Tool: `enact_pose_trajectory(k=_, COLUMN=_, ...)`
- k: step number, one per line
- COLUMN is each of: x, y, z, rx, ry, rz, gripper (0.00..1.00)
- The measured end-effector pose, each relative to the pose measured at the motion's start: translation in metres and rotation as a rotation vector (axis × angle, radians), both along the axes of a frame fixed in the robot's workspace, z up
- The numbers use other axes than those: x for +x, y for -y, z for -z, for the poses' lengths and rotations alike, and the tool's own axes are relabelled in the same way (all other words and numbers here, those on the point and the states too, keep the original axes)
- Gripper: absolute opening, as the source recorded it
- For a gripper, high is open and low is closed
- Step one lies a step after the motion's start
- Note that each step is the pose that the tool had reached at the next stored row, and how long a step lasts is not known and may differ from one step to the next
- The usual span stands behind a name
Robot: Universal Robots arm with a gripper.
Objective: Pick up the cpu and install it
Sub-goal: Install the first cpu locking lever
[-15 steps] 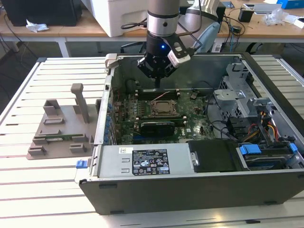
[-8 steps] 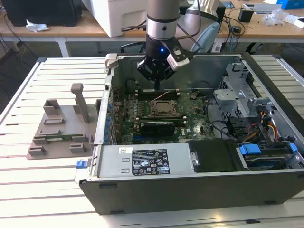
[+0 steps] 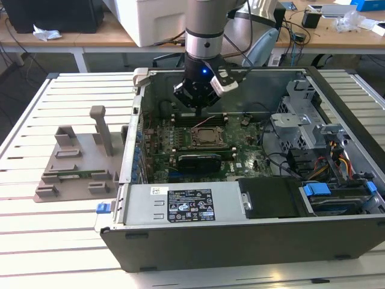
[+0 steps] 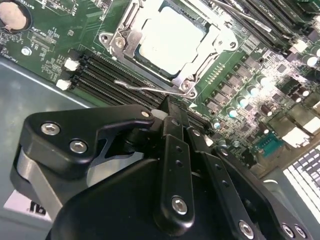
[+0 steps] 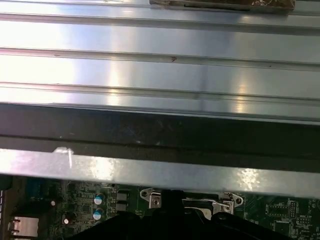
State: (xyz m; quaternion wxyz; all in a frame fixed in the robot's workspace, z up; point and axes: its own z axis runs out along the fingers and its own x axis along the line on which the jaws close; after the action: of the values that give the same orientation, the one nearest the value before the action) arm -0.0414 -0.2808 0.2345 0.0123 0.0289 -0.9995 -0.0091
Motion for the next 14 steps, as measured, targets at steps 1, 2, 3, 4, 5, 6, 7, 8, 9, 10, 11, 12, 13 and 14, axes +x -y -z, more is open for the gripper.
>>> enact_pose_trajectory(k=1, x=0.000, y=0.0000, z=0.0016, rx=-0.0001, ry=-0.0001, rz=0.000, gripper=0.11)
enact_pose_trajectory(k=2, x=0.000, y=0.0000, z=0.0050, rx=0.0000, ry=0.0000, rz=0.000, gripper=0.11)
enact_pose_trajectory(k=3, x=0.000, y=0.0000, z=0.0102, rx=0.0001, ry=0.0000, rz=0.000, gripper=0.11)
enact_pose_trajectory(k=4, x=0.000, y=0.0000, z=0.0136, rx=0.0000, ry=0.0000, rz=0.000, gripper=0.11)
enact_pose_trajectory(k=5, x=-0.001, y=0.0000, z=0.0153, rx=0.0050, ry=-0.0002, rz=0.000, gripper=0.11)
enact_pose_trajectory(k=6, x=-0.003, y=0.0000, z=0.0156, rx=0.0123, ry=0.0000, rz=0.000, gripper=0.11)
enact_pose_trajectory(k=7, x=-0.004, y=0.0000, z=0.0157, rx=0.0171, ry=0.0000, rz=-0.001, gripper=0.11)
enact_pose_trajectory(k=8, x=-0.005, y=0.0000, z=0.0159, rx=0.0222, ry=0.0001, rz=-0.002, gripper=0.11)
enact_pose_trajectory(k=9, x=-0.005, y=-0.0001, z=0.0163, rx=0.0240, ry=0.0001, rz=-0.004, gripper=0.11)
enact_pose_trajectory(k=10, x=-0.005, y=-0.0001, z=0.0168, rx=0.0242, ry=0.0001, rz=-0.006, gripper=0.11)
enact_pose_trajectory(k=11, x=-0.004, y=-0.0002, z=0.0171, rx=0.0241, ry=-0.0002, rz=-0.007, gripper=0.11)
enact_pose_trajectory(k=12, x=-0.003, y=-0.0003, z=0.0173, rx=0.0242, ry=-0.0002, rz=-0.007, gripper=0.11)
enact_pose_trajectory(k=13, x=-0.001, y=-0.0009, z=0.0177, rx=0.0241, ry=-0.0001, rz=-0.008, gripper=0.11)
enact_pose_trajectory(k=14, x=0.001, y=-0.0019, z=0.0182, rx=0.0241, ry=-0.0002, rz=-0.009, gripper=0.11)
